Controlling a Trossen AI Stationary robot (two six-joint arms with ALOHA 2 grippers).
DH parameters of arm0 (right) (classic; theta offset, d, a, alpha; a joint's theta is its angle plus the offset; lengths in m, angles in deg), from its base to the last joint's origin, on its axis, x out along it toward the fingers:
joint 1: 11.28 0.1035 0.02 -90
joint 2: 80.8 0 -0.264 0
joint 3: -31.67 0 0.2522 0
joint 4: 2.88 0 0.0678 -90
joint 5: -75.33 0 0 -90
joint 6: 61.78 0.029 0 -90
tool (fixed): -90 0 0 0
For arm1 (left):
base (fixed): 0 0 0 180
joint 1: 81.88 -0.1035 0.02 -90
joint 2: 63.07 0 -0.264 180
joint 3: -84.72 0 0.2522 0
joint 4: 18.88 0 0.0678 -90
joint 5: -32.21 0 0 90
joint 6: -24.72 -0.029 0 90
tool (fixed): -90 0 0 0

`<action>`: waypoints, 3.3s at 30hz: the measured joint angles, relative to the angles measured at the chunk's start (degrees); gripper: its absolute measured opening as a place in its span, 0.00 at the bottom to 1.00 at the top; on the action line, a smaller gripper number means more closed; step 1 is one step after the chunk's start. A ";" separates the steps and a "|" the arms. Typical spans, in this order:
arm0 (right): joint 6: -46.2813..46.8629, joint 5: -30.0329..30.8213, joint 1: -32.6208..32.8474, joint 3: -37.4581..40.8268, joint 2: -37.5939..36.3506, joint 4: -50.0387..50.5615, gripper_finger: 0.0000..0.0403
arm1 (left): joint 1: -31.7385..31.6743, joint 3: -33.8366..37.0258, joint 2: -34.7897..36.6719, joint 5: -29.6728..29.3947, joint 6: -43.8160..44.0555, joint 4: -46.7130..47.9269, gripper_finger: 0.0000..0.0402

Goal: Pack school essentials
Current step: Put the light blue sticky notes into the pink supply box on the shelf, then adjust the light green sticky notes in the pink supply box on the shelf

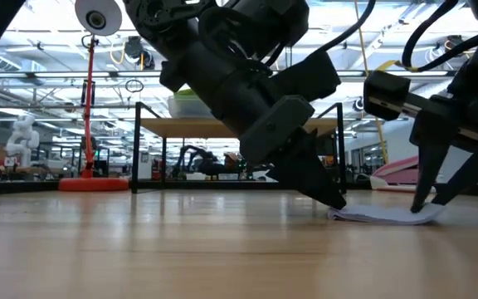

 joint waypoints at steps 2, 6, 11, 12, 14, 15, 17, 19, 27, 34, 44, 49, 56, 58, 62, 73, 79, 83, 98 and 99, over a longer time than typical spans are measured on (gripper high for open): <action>0.00 0.02 0.00 0.00 0.02 -0.08 0.01 | -0.33 0.00 0.00 0.67 -0.35 0.00 0.02; 0.74 1.32 -0.05 0.12 -0.55 -0.03 0.02 | -0.82 0.32 2.55 0.59 -1.83 3.42 0.06; 1.79 1.88 -0.02 0.16 -4.71 0.60 0.01 | -0.23 0.17 11.65 -4.27 -4.16 10.35 0.09; 1.86 3.19 -0.01 0.19 -5.96 0.93 0.01 | 0.03 0.13 13.40 -5.54 -4.21 12.60 0.10; 2.24 7.46 -0.04 0.10 -8.78 1.02 0.01 | 0.67 0.21 17.07 -9.58 -4.26 18.43 0.12; 2.29 10.24 -0.10 -0.25 -10.27 1.46 0.01 | 0.79 0.26 18.86 -11.85 -4.04 21.12 0.12; 1.87 15.89 -0.48 -1.61 -13.07 2.29 0.01 | 1.00 0.26 23.08 -17.49 -3.55 26.07 0.12; 0.67 20.90 -1.47 -3.39 -15.62 3.38 0.00 | 1.13 0.13 27.21 -23.10 -2.88 29.94 0.12; -9.36 30.23 -12.62 -11.83 -21.11 3.76 0.00 | 0.89 0.15 39.60 -36.24 -0.59 40.25 0.12; -12.11 27.67 -29.25 -19.85 -18.70 3.68 0.00 | -2.84 0.13 45.19 -41.88 0.51 42.09 0.12; -16.52 19.44 -39.19 -30.12 -6.17 4.72 0.00 | -9.18 4.44 43.65 -41.24 2.19 42.66 0.12; -16.44 19.90 -40.91 -33.35 -1.88 7.88 0.00 | -12.23 8.21 44.68 -40.34 0.57 39.99 0.12; -14.74 20.98 -42.40 -33.46 -0.66 10.21 0.01 | -14.53 9.09 45.51 -38.14 -0.94 37.94 0.12; -13.94 20.94 -42.42 -33.48 -0.66 11.38 0.03 | -14.51 9.07 45.42 -37.12 -2.64 35.91 0.12; -13.61 19.82 -42.44 -33.48 -0.66 11.89 0.06 | -14.62 9.07 45.44 -35.22 -6.66 31.44 0.12; -8.33 13.06 -44.27 -33.48 -0.68 11.75 0.29 | -18.37 9.07 45.42 -30.00 -8.40 29.89 0.12; -5.95 11.91 -44.13 -33.46 -1.96 10.37 0.43 | -21.76 9.07 45.42 -24.10 -7.46 29.89 0.12; -2.93 10.76 -44.18 -33.46 -4.23 11.74 0.49 | -21.76 9.07 45.42 -22.59 -7.05 30.32 0.12; 7.44 3.16 -38.63 -22.51 -19.03 10.63 0.45 | -25.33 9.05 45.66 -19.22 -10.78 27.35 0.12; 7.60 3.17 -38.45 -21.27 -19.83 9.86 0.45 | -25.77 9.04 45.34 -19.28 -10.79 27.35 0.12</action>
